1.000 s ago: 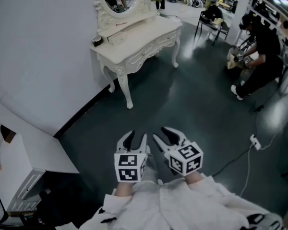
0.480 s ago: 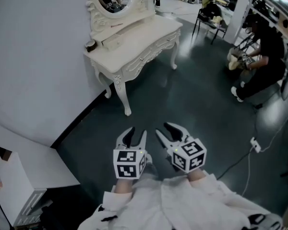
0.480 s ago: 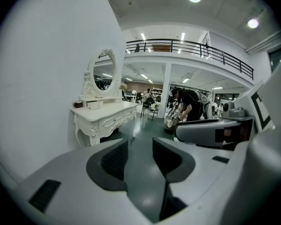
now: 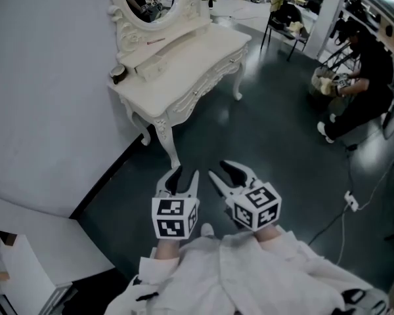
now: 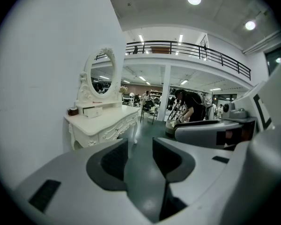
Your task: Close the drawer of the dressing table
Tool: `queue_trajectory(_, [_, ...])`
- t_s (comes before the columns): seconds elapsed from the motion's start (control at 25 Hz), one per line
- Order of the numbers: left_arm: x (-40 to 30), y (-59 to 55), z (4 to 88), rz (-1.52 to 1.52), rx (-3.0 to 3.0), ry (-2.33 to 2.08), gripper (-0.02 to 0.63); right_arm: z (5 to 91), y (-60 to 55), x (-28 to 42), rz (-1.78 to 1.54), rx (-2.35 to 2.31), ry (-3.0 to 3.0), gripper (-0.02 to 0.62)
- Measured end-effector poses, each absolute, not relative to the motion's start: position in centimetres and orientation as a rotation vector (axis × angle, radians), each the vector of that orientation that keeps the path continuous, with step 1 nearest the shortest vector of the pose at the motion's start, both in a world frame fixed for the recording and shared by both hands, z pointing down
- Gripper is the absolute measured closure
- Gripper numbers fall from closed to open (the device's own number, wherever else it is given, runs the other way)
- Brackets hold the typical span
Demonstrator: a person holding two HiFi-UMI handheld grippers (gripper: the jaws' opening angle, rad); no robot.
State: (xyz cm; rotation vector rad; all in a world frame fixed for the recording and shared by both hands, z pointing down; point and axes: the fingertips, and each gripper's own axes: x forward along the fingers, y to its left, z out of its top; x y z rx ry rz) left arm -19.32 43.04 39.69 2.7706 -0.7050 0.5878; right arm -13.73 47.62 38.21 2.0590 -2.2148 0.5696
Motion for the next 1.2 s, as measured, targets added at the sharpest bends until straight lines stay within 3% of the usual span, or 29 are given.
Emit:
queue_trajectory(0.72, [-16.0, 35.8, 43.3, 0.653, 2.686, -0.645, 0.460, 40.6, 39.5, -10.0, 0.664, 2.045, -2.207, 0.459])
queue_trajectory(1.2, [-8.5, 25.6, 42.4, 0.645, 2.681, -0.717, 0.462, 39.0, 28.6, -1.4, 0.633, 2.000, -2.286, 0.459])
